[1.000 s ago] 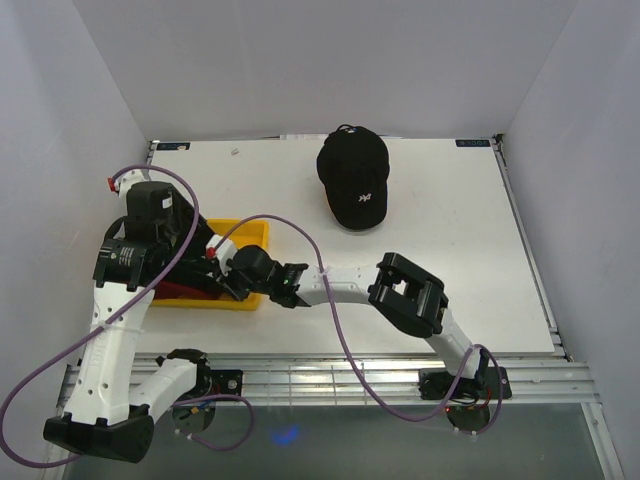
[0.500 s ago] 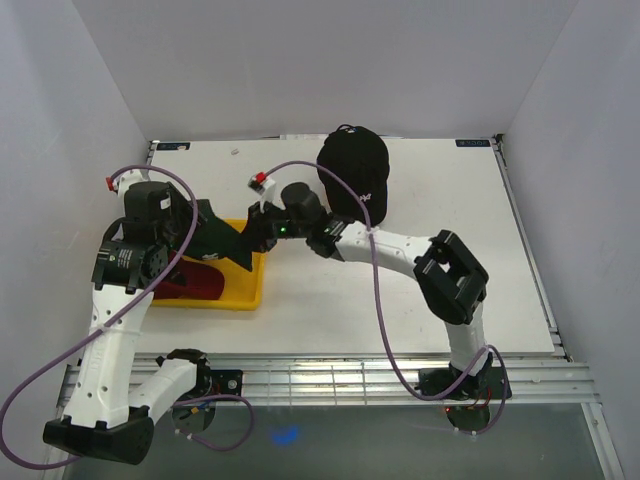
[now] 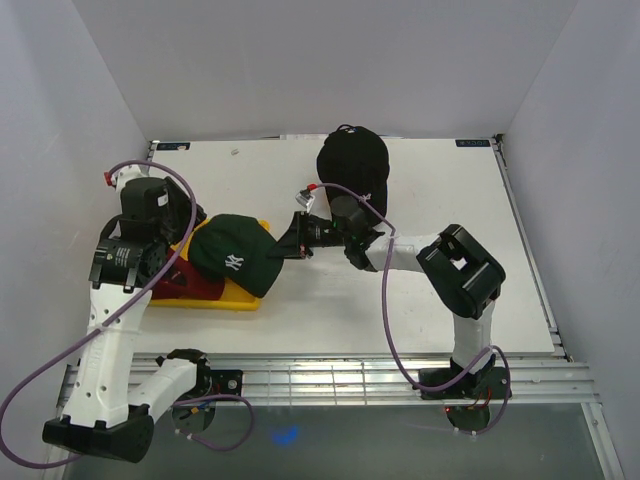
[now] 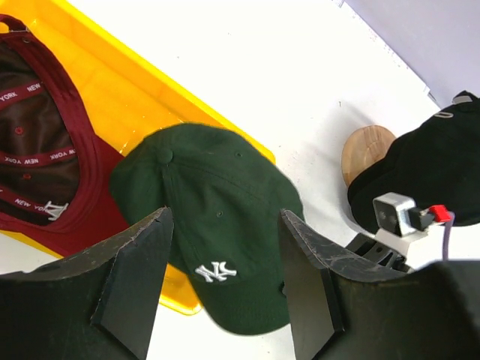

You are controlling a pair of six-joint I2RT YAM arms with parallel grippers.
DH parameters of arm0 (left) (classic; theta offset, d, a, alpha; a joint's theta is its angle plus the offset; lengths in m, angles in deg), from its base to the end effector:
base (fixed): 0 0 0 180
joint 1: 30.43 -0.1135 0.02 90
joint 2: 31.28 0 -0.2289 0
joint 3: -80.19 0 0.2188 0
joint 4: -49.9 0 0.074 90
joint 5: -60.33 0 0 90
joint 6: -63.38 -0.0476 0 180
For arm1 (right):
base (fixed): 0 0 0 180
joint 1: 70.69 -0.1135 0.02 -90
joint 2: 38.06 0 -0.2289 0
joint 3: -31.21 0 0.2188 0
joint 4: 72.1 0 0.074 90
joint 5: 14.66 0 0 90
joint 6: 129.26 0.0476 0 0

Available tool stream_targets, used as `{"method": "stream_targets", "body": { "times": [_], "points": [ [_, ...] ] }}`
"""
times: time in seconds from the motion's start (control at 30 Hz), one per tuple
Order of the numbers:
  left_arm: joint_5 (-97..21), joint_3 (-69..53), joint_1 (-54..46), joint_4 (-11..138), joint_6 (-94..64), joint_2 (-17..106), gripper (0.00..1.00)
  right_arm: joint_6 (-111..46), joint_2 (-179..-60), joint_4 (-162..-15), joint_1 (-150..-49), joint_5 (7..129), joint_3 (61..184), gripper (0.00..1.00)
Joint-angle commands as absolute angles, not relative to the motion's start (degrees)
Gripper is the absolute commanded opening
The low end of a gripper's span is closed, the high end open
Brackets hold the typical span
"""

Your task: Stack the hats

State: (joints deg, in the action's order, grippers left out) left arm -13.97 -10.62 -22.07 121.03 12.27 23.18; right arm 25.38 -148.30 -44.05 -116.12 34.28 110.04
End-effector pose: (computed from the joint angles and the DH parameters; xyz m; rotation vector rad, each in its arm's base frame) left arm 0.1617 -0.0108 0.3611 -0.7163 2.0352 -0.1792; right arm 0.2554 0.3038 0.2078 -0.3532 2.0350 1.9230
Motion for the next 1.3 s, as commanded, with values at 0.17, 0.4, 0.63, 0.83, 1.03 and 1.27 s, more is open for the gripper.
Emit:
{"method": "stream_targets", "body": {
  "times": [0.17,0.4,0.63,0.83,1.03,1.27],
  "points": [
    [-15.96,-4.12,-22.25,116.79,12.49,24.36,0.68,30.96,-150.12,-43.19,-115.16,36.13,106.62,0.27],
    [-16.14,4.76,-22.25,112.49,13.19,23.83,0.67,30.35,-149.34,-45.56,-115.16,42.11,106.1,0.53],
    [-17.02,8.46,-22.25,110.46,13.45,23.22,0.65,30.61,-142.49,-41.88,-116.3,53.08,98.29,0.67],
    [-18.07,8.73,-22.25,109.67,13.19,23.39,0.65,34.91,-138.61,-36.87,-119.46,62.66,90.29,0.68],
    [-18.86,9.17,-22.34,109.23,11.44,22.87,0.65,40.62,-138.79,-31.76,-125.35,72.15,85.36,0.68],
    [-17.98,9.78,-22.25,109.4,9.32,21.63,0.65,43.53,-144.84,-28.69,-130.89,77.44,89.04,0.66]
  ]
}}
